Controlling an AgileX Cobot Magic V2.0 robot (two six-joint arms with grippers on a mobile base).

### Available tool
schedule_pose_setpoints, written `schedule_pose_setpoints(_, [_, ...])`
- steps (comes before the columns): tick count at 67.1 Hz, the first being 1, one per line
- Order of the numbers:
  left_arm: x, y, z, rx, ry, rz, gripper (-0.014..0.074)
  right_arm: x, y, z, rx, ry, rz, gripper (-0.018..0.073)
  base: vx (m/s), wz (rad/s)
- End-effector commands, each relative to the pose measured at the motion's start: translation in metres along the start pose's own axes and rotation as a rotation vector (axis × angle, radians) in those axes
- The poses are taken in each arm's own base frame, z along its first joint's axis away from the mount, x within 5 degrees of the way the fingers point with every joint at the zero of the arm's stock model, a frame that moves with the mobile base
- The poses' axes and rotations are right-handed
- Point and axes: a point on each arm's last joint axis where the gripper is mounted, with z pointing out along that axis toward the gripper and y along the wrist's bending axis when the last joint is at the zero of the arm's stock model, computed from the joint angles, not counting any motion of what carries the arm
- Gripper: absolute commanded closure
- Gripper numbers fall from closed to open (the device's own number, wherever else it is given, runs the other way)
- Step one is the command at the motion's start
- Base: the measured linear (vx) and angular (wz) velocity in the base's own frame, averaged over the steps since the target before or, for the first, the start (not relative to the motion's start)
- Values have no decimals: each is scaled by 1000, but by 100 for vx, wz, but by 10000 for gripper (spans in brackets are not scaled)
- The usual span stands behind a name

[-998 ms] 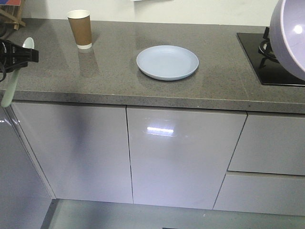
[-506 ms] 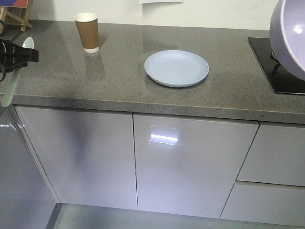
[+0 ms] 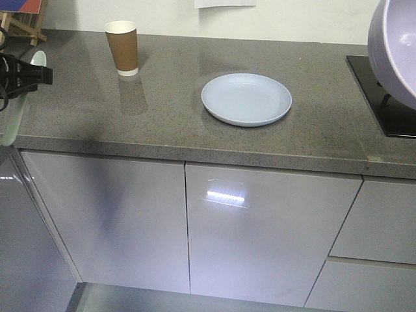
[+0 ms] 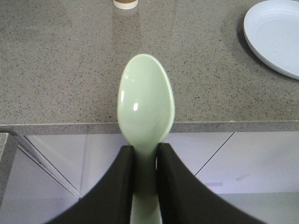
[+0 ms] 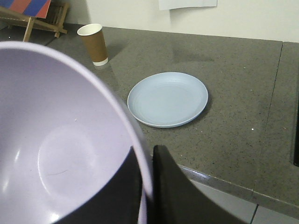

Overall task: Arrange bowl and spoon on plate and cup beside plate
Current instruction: 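Approach the counter edge in front of the light blue plate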

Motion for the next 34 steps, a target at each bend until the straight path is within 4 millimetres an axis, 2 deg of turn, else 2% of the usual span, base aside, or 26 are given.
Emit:
schedule_pose_setpoints(1, [-15, -2, -19, -2, -118, -14, 602, -13, 9, -9, -3, -99, -17, 564, 5, 3])
schedule_pose_setpoints(34, [-15, -2, -19, -2, -118, -14, 602, -13, 9, -9, -3, -99, -17, 564, 5, 1])
